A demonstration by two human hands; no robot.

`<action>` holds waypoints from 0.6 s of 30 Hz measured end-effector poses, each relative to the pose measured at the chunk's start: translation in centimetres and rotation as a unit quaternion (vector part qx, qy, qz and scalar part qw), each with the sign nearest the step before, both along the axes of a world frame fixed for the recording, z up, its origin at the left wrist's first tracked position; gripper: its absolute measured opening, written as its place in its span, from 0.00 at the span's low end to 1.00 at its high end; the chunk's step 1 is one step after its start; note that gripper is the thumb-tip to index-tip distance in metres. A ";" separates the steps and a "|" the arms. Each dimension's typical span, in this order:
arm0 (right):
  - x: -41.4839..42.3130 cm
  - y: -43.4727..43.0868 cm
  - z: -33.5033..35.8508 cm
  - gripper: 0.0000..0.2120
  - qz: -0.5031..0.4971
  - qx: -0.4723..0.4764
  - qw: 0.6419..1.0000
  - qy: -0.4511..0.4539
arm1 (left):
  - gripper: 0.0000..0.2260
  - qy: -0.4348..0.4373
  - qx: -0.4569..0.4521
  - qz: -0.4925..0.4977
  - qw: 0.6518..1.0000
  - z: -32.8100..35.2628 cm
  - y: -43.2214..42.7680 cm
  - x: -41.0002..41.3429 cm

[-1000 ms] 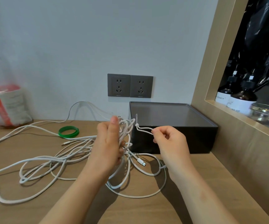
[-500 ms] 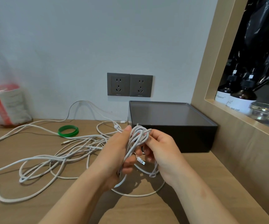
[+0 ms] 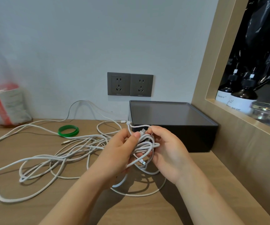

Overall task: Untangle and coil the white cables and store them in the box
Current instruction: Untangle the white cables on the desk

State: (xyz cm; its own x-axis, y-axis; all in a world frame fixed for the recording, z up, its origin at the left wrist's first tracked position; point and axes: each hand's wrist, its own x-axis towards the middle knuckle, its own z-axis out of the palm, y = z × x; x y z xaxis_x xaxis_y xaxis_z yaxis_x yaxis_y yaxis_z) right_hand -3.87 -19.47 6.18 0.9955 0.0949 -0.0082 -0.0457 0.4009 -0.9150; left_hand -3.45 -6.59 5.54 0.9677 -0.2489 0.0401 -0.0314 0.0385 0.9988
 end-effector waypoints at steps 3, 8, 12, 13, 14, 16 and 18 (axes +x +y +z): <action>-0.2 -0.1 0.2 0.08 0.001 0.001 1.000 -0.029 | 0.12 -0.003 0.020 0.025 0.999 -0.1 -0.1 0.1; -0.1 -0.2 0.2 0.07 0.009 -0.116 0.987 -0.113 | 0.11 0.018 0.006 0.079 0.997 -0.4 0.2 0.7; 0.0 -0.7 0.1 0.05 0.030 -0.164 0.975 -0.147 | 0.10 0.070 -0.088 0.044 0.993 -0.2 0.6 0.9; 0.0 -1.0 0.2 0.05 0.038 -0.158 0.975 -0.149 | 0.10 0.082 -0.109 0.028 0.990 -0.1 0.8 0.9; -0.1 -1.2 0.4 0.06 0.045 -0.153 0.976 -0.150 | 0.10 0.091 -0.127 0.012 0.988 0.0 1.0 1.0; -0.2 -1.6 0.6 0.06 0.054 -0.162 0.974 -0.149 | 0.10 0.108 -0.157 -0.012 0.982 0.1 1.3 1.1; -0.3 -1.6 0.7 0.06 0.039 -0.191 0.969 -0.149 | 0.11 0.121 -0.168 -0.028 0.978 0.2 1.5 1.2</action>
